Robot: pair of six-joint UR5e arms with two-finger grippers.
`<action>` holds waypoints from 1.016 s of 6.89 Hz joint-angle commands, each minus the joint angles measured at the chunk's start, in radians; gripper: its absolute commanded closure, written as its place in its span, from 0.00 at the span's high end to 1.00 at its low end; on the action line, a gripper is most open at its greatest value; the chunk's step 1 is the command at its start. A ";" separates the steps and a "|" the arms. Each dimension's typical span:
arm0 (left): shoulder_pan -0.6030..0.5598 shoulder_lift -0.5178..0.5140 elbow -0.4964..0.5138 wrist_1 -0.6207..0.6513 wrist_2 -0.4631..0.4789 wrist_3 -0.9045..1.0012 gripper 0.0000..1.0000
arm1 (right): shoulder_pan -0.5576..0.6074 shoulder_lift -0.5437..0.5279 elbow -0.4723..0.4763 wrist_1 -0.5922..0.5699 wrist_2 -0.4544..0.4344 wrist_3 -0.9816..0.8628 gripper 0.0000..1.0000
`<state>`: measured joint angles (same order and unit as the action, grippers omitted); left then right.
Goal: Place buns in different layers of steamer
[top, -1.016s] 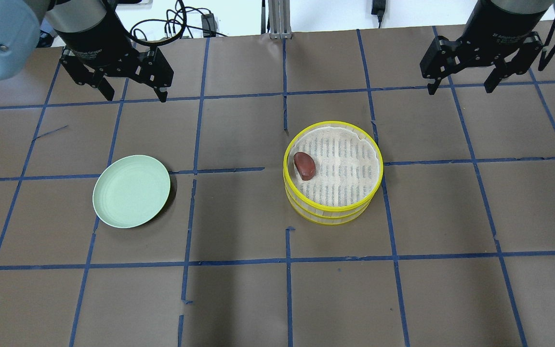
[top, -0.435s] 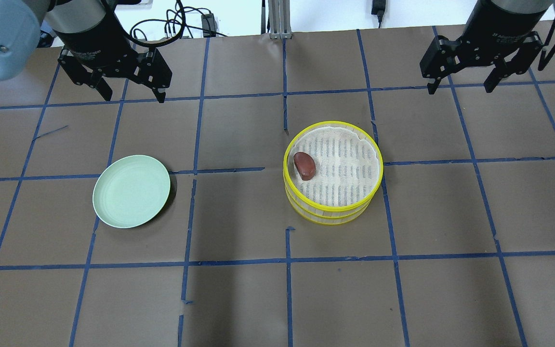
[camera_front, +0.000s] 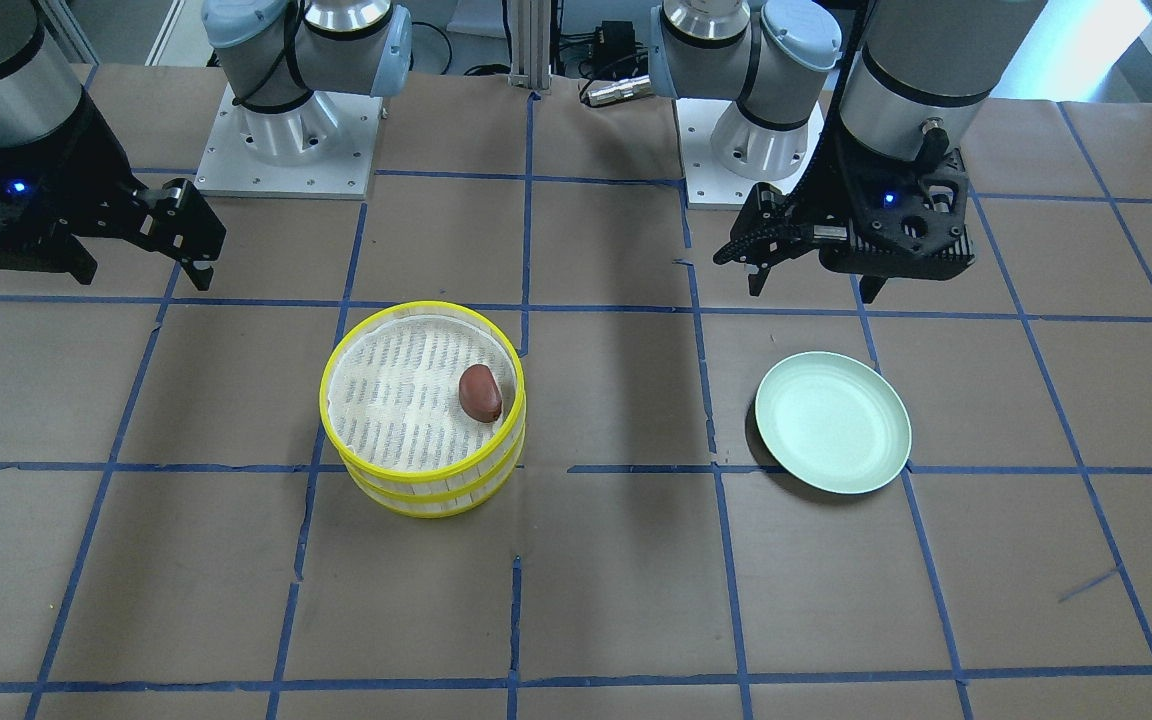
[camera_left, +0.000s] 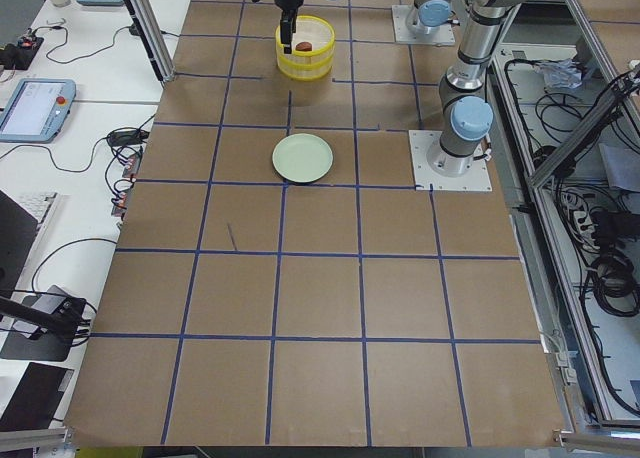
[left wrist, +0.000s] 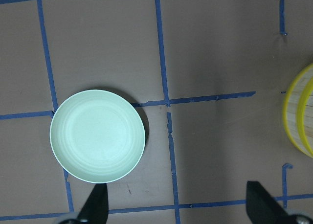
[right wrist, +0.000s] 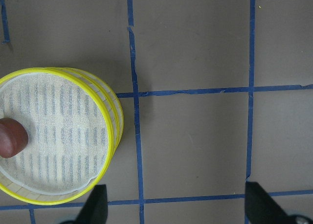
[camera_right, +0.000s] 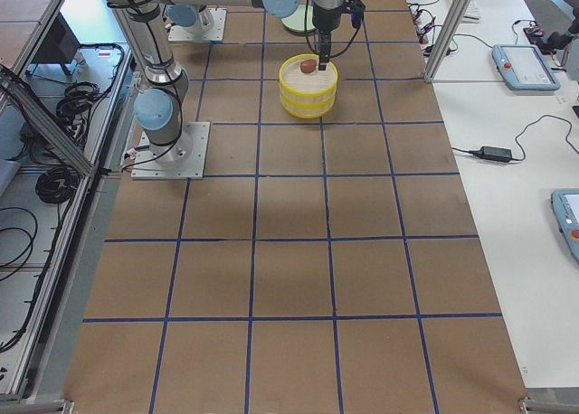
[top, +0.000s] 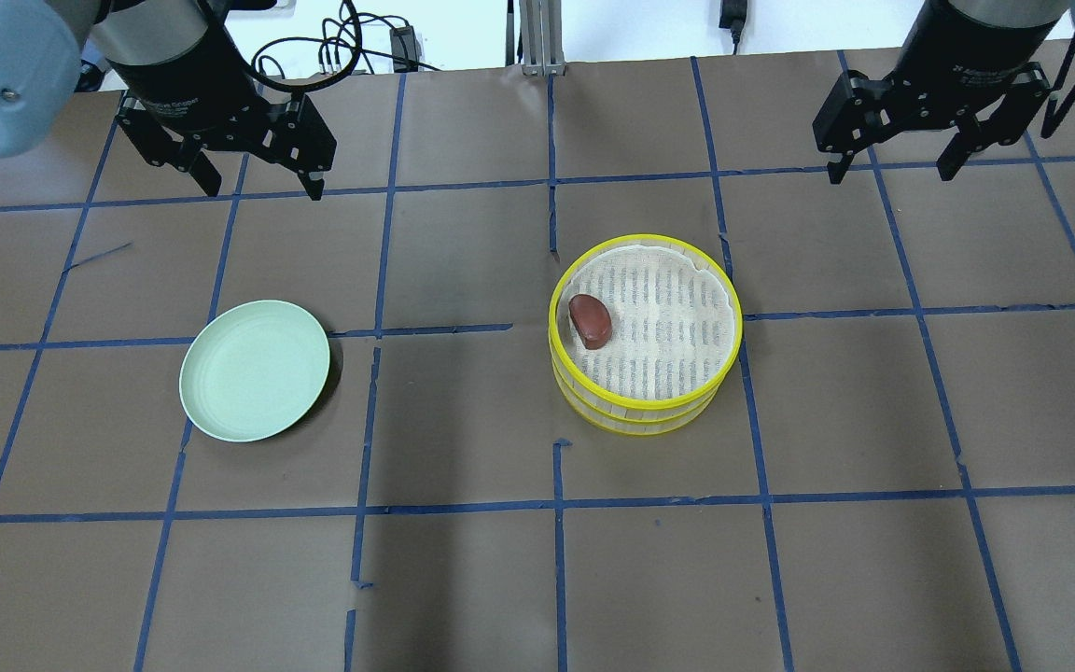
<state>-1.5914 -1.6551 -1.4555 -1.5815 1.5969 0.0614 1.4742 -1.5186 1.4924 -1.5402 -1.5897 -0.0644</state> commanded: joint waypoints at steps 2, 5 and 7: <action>0.001 0.000 0.000 0.002 -0.003 -0.002 1.00 | 0.000 0.000 0.002 -0.001 0.001 0.000 1.00; -0.002 0.000 -0.011 -0.002 -0.006 -0.015 1.00 | 0.000 0.000 0.003 -0.003 0.001 0.000 1.00; -0.002 0.003 -0.016 0.000 -0.006 -0.017 1.00 | 0.000 0.000 0.005 -0.003 0.001 0.000 1.00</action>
<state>-1.5935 -1.6537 -1.4687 -1.5825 1.5908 0.0458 1.4741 -1.5186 1.4959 -1.5431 -1.5892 -0.0644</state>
